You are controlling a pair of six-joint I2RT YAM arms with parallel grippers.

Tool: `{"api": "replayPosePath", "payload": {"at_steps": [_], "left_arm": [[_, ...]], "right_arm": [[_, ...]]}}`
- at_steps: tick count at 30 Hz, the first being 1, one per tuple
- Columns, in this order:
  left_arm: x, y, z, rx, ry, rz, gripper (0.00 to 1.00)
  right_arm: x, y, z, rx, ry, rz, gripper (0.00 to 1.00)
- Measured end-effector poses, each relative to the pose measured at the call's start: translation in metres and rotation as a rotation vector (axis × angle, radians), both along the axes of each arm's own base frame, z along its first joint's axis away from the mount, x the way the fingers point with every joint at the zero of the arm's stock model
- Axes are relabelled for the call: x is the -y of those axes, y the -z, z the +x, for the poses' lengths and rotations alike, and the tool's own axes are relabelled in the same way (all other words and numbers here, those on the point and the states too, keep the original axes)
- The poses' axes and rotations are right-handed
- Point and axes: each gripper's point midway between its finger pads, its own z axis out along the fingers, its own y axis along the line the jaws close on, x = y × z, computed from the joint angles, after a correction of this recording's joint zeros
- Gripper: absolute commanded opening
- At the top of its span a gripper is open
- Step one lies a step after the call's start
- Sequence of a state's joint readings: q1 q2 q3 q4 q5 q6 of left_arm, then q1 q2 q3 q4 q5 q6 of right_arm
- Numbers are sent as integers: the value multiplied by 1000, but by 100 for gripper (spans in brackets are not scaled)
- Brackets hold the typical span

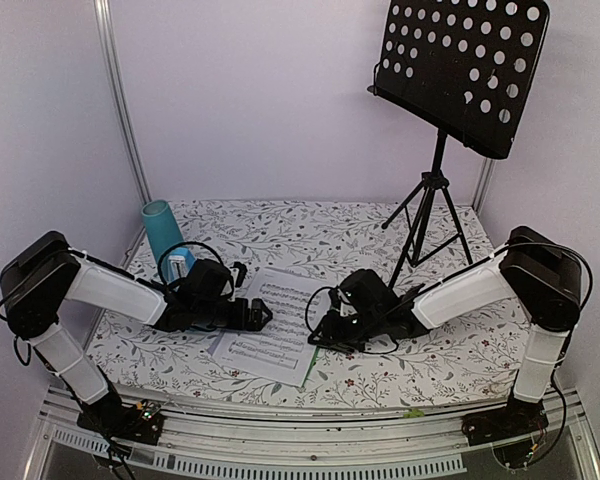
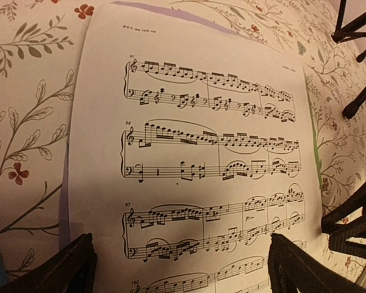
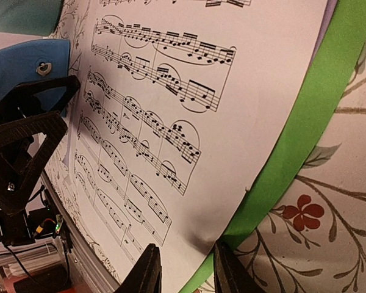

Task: Set up the instrument practice props
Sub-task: Pick up the sheet music.

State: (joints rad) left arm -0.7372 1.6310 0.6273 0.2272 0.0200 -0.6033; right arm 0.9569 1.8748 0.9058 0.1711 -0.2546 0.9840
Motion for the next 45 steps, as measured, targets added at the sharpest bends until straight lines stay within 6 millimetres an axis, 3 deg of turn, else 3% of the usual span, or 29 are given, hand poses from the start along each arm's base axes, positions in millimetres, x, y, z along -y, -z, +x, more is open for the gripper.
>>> {"api": "replayPosePath", "payload": {"at_steps": [32, 45], "left_arm": [[6, 0, -3, -4, 17, -17, 98], [8, -1, -4, -6, 18, -21, 98]], "right_arm": [[11, 1, 1, -33, 64, 41, 32], [2, -4, 8, -27, 64, 50, 26]]}}
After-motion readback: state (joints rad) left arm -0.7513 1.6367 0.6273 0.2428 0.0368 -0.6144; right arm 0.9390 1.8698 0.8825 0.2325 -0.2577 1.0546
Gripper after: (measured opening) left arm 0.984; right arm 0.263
